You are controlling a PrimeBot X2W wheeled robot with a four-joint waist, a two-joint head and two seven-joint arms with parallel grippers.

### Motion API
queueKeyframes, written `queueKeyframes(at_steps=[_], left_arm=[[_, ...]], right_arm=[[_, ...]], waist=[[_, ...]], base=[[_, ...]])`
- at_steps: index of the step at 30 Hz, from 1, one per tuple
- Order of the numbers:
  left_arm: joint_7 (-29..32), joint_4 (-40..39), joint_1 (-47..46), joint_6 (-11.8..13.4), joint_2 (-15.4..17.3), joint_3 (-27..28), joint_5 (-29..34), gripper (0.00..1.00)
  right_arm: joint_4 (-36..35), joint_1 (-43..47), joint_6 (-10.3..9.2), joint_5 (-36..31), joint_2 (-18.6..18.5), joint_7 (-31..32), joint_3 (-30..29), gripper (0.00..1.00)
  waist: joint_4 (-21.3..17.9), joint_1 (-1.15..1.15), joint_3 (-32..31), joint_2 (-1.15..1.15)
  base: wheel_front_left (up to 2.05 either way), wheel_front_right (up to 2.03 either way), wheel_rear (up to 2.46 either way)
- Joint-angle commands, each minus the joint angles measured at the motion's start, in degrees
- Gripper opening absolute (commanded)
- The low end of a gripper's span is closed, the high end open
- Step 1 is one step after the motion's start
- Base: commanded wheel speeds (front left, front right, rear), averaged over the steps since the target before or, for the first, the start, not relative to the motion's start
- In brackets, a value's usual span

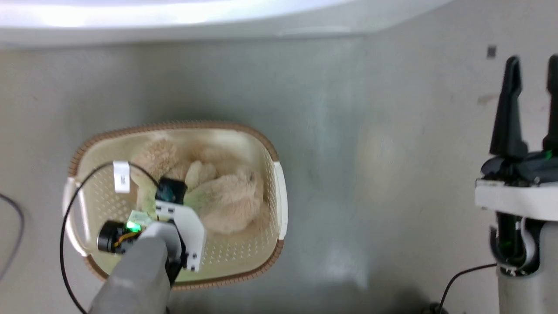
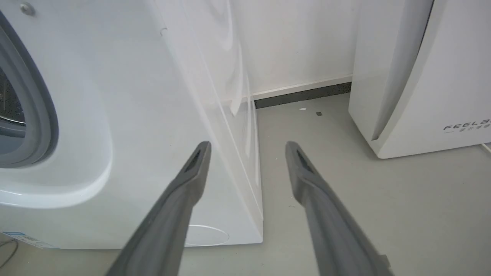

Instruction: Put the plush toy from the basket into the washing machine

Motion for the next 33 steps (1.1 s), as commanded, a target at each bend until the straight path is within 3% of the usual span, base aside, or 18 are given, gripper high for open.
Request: queueKeyframes(at_steps=[1,23,33], left_arm=[[-0.9,0.2,1.3,-0.3,-0.1,-0.3,-0.1,0.0],[-13.9,-0.3,13.2,-2.8,-2.8,-2.5,-2.8,0.0],[-14.9,-9.6,16.8,-1.5,-2.0,-2.0,-2.7,0.0]], right_arm=[[0.6,1.1,-0.04,0.6,0.0,-0.3,0.0,1.0],[7.4,14.8,-0.04,-0.3,0.0,-0.3,-0.3,1.0],[8.4,19.1,-0.04,0.4,0.0,-0.3,-0.5,1.0]], waist=[[0.5,0.0,-4.6,0.0],[4.8,0.0,-30.2,0.0],[6.2,0.0,-36.7,0.0]], base=[[0.0,0.0,0.0],[0.0,0.0,0.0],[0.0,0.0,0.0]])
